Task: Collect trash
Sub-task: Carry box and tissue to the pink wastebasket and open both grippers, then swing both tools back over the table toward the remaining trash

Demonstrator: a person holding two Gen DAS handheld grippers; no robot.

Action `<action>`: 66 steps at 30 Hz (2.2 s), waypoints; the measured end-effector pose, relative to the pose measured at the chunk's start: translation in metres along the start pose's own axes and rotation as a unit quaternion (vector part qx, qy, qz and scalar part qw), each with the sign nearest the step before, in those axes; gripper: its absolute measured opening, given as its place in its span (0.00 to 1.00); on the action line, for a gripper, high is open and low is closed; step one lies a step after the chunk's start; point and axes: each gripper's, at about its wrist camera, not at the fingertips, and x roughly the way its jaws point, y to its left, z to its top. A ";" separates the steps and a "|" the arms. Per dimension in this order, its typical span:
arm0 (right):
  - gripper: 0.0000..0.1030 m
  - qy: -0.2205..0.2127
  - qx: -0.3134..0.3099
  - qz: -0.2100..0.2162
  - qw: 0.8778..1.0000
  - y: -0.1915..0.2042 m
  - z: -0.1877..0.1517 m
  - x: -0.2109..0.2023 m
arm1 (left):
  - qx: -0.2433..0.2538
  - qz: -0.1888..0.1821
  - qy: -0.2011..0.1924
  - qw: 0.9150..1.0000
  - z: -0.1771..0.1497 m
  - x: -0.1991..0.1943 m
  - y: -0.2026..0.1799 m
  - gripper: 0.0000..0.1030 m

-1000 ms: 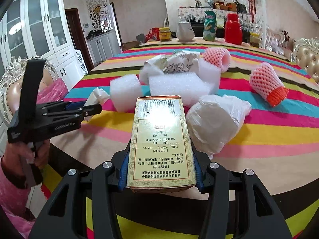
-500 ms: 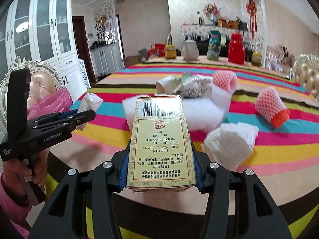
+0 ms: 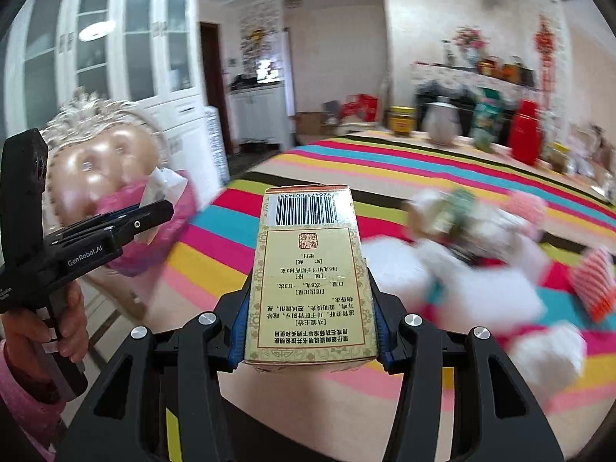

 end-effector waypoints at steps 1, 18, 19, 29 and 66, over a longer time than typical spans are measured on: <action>0.47 0.000 -0.007 0.012 1.000 0.009 0.006 0.007 | -0.003 0.014 -0.004 1.000 0.003 -0.005 0.012 0.36; 0.48 0.013 -0.072 0.156 0.985 0.137 0.095 0.129 | -0.069 0.149 0.006 0.986 0.025 -0.019 0.182 0.36; 0.48 0.013 -0.074 0.160 0.984 0.141 0.096 0.133 | -0.077 0.154 0.010 0.985 0.026 -0.015 0.193 0.36; 0.73 0.024 -0.071 0.191 0.979 0.185 0.117 0.190 | -0.108 0.196 0.002 0.975 0.029 0.002 0.245 0.65; 0.82 -0.034 0.093 -0.097 0.990 -0.089 -0.020 -0.030 | -0.008 -0.021 0.049 0.999 -0.015 0.044 -0.064 0.95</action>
